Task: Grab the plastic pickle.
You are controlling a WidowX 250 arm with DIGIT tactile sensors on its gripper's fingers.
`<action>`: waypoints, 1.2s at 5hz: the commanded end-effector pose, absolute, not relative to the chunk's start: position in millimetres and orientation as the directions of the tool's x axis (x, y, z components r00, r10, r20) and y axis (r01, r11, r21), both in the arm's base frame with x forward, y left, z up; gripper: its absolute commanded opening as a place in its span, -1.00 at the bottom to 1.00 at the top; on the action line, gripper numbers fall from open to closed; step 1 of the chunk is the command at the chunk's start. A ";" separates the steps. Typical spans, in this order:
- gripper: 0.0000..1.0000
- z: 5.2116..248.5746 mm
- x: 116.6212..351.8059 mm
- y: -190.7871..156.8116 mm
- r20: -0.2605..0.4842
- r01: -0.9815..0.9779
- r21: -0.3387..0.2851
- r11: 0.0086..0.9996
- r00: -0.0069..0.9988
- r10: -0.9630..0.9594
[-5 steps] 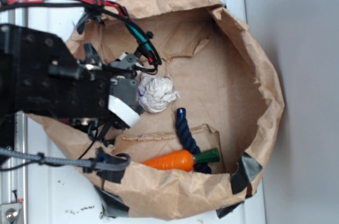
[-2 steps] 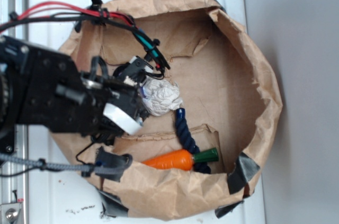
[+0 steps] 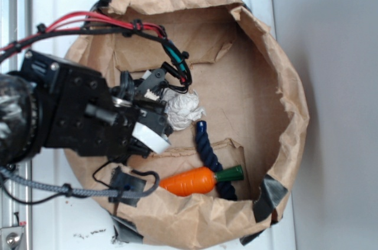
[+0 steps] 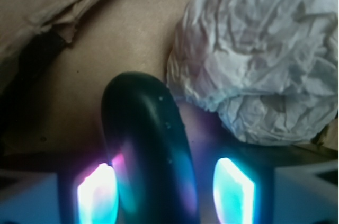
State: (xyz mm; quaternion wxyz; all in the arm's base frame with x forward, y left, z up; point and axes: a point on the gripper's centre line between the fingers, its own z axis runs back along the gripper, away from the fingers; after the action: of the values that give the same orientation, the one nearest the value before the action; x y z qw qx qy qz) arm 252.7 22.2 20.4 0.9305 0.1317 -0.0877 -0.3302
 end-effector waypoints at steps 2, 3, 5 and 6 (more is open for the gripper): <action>-1.00 89.3 266.0 52.5 0.170 0.414 0.198 0.889 0.878 -0.447; -1.00 133.9 267.2 75.3 0.219 0.233 0.131 0.964 0.941 -0.257; -1.00 187.9 261.1 75.0 0.283 0.030 0.046 0.998 0.958 -0.042; -1.00 204.6 264.6 56.7 0.285 -0.009 0.055 0.998 0.959 -0.007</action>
State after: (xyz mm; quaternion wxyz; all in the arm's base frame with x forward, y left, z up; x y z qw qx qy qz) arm 264.0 56.6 178.1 0.9952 0.0165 -0.0967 0.0026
